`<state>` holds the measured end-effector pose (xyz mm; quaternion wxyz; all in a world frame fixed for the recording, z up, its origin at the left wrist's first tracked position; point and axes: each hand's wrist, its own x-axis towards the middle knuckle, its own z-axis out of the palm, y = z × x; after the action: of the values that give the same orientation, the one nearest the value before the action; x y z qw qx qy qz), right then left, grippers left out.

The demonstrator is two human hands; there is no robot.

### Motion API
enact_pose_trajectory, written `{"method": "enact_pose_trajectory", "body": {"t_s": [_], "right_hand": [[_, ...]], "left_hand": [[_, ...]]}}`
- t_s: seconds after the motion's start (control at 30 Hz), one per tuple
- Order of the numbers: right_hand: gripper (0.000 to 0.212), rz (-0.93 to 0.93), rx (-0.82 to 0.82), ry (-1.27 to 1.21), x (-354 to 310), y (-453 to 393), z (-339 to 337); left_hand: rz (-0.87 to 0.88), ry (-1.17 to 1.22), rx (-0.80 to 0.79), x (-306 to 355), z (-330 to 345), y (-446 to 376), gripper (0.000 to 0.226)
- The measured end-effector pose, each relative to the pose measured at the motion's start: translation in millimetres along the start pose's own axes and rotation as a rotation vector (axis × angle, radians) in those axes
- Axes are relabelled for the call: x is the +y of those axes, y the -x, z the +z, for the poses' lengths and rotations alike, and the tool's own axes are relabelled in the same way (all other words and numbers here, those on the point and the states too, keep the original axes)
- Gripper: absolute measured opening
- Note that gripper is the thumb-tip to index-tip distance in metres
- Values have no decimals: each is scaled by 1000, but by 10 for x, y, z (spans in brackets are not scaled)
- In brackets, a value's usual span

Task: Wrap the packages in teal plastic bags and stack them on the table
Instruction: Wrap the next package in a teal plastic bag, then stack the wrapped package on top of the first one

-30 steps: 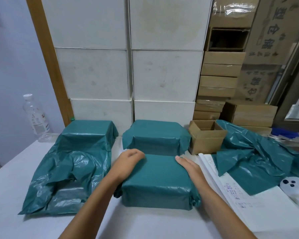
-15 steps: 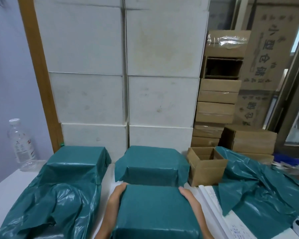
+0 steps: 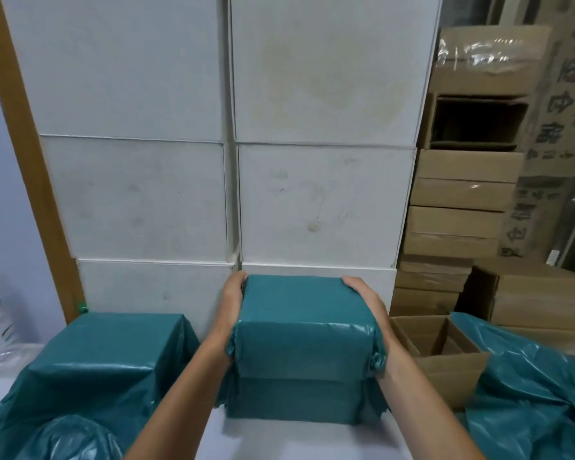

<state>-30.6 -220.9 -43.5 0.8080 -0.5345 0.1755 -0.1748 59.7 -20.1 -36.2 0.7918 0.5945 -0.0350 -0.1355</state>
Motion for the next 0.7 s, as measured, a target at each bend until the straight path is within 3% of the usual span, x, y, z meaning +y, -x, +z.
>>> {"method": "enact_pose_trajectory", "body": {"t_s": [0.1, 0.2, 0.33, 0.43, 0.57, 0.7], "right_hand": [[27, -55, 72, 18, 3, -11, -3], [24, -145, 165, 54, 25, 10, -35], [29, -294, 286, 122, 36, 1, -55], [33, -388, 308, 220, 36, -15, -89], [31, -474, 341, 375, -50, -15, -104], [27, -478, 373, 451, -111, -71, -48]], "left_hand": [[43, -80, 1, -30, -33, -111, 32], [182, -290, 116, -60, -36, -90, 28], [330, -295, 186, -114, -65, -79, 47], [470, -352, 251, -74, -89, -103, 42], [385, -276, 135, 6, -92, -12, 45], [257, -173, -24, -71, -183, 27, 35]]}}
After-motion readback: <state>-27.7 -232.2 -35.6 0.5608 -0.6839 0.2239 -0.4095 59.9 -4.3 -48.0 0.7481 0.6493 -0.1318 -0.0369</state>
